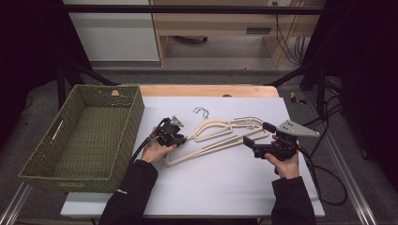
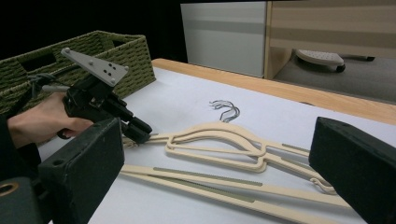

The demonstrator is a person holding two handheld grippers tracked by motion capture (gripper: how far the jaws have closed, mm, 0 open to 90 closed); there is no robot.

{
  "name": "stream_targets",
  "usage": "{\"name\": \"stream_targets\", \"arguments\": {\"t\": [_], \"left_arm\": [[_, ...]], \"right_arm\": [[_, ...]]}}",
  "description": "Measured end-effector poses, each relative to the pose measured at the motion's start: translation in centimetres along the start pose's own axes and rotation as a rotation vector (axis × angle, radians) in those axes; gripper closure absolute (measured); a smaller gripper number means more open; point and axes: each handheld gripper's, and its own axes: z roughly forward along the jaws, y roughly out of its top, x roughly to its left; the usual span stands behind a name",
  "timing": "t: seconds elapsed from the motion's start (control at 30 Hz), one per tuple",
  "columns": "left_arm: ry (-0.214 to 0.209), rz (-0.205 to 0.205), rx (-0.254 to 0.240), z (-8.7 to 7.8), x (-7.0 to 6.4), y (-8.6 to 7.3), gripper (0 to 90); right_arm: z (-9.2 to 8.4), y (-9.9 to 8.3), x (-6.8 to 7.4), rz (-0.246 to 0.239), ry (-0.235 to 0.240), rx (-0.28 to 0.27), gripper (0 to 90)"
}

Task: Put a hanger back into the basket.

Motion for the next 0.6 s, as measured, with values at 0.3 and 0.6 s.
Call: {"name": "stream_targets", "arguments": {"t": [0.3,0.6], "left_arm": [[0.013,0.017,-0.031,-0.8,-0.2,0.3,78.9],[0.025,0.041,-0.052,-2.0,-1.0,0.4,79.3]], "right_arm": [[0.0,0.0,0.0,-0.002,0.001,0.001,3.6],[0.6,-0.1,0.2,0.002,0.006,0.01,4.2]]}}
